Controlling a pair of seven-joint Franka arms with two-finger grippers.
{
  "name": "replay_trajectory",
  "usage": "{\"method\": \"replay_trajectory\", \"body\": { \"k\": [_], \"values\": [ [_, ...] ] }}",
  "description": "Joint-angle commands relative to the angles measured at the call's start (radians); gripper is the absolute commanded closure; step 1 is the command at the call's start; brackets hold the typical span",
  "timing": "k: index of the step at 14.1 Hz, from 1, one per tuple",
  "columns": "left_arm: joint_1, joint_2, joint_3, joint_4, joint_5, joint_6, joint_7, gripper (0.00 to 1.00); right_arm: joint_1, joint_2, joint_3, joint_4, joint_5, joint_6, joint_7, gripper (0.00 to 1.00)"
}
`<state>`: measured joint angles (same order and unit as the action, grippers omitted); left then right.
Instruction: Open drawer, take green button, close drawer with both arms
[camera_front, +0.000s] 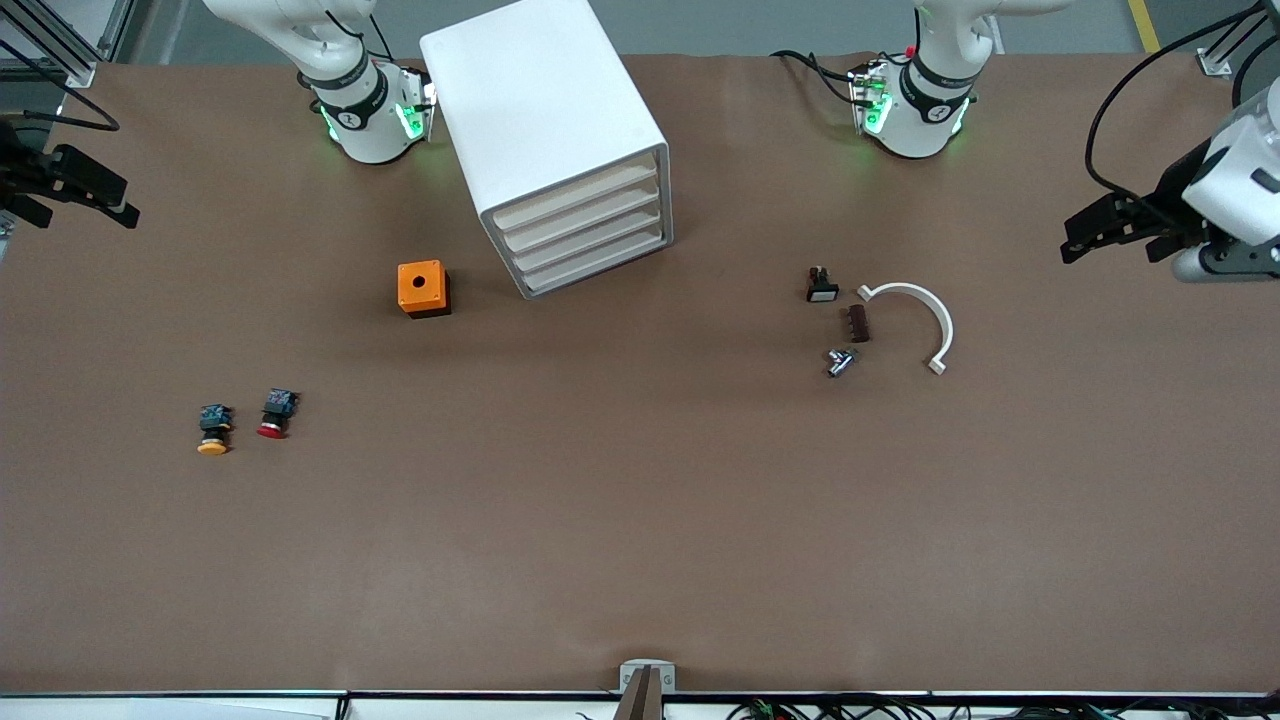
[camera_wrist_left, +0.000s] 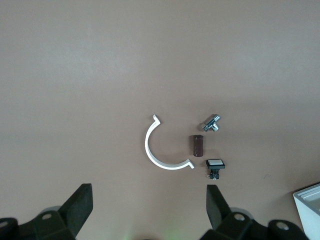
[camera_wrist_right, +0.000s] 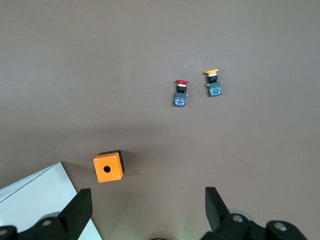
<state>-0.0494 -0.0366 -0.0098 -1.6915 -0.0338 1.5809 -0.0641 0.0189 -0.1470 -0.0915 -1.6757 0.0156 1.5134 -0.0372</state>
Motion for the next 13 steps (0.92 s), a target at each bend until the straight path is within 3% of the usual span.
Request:
{"method": "replay_trajectory", "body": {
  "k": [1,5,10,13],
  "values": [
    [-0.015,0.075,-0.009,0.024,0.025,-0.022,-0.02,0.0,-0.005,-0.022,0.002,-0.021,0.003,0.001,-0.012,0.0],
    [-0.081,0.176,-0.038,0.026,0.026,-0.025,-0.147,0.0,-0.007,-0.011,0.001,0.013,0.001,0.001,0.003,0.0],
    [-0.254,0.295,-0.038,0.039,0.025,-0.027,-0.426,0.0,-0.007,-0.011,0.001,0.013,0.001,-0.002,-0.009,0.0],
    [-0.363,0.43,-0.039,0.143,-0.003,-0.054,-0.717,0.0,-0.007,-0.011,0.002,0.013,0.001,-0.004,-0.01,0.0]
  ]
}}
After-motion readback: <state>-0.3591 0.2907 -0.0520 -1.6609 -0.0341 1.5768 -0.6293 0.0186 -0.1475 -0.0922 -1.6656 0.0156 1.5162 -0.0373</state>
